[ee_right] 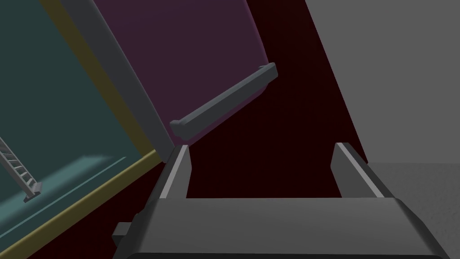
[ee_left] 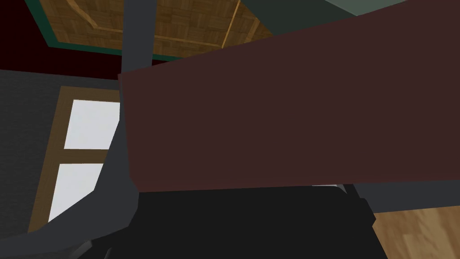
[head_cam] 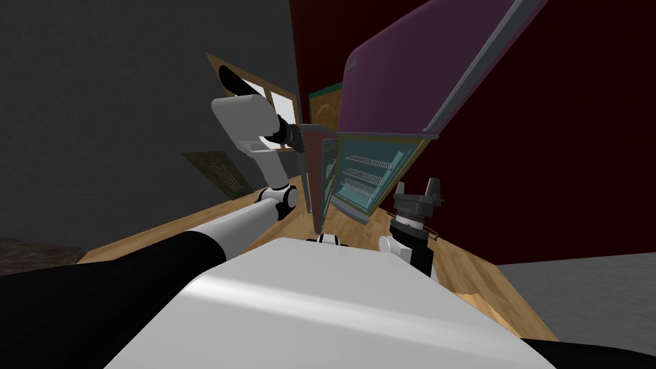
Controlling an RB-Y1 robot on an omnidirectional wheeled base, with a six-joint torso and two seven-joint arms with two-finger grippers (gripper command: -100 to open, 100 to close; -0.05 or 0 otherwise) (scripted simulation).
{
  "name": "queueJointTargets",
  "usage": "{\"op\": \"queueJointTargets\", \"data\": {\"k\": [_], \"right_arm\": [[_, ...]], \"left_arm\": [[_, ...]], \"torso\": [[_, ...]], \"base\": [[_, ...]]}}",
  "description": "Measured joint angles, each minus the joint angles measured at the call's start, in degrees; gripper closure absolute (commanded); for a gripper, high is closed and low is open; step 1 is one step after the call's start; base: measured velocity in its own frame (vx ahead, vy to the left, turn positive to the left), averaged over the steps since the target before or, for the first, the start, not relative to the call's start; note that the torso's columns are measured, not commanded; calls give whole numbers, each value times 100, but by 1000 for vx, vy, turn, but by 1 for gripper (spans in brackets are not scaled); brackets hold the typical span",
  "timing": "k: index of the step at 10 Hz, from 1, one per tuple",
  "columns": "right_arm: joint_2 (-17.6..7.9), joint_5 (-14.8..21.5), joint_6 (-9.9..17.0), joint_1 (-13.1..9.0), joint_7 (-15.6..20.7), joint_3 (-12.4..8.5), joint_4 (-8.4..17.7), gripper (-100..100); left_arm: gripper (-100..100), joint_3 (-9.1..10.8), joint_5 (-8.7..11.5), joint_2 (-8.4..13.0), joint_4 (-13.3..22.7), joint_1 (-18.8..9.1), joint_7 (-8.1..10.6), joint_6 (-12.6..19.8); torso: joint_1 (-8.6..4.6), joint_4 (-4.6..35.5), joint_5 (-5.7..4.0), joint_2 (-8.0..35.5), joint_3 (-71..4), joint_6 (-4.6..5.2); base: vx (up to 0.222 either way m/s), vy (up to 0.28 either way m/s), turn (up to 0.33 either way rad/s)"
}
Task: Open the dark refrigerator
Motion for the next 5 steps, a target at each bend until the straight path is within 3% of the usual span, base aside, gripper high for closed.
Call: {"op": "queueJointTargets", "data": {"k": [5], "right_arm": [[0,0,0,0,0,0,0,0]], "left_arm": [[-100,18,-9,-4,0,4,37,-1]], "torso": [[6,-10,4,-3,13,2]], "base": [[2,0,-2]]}}
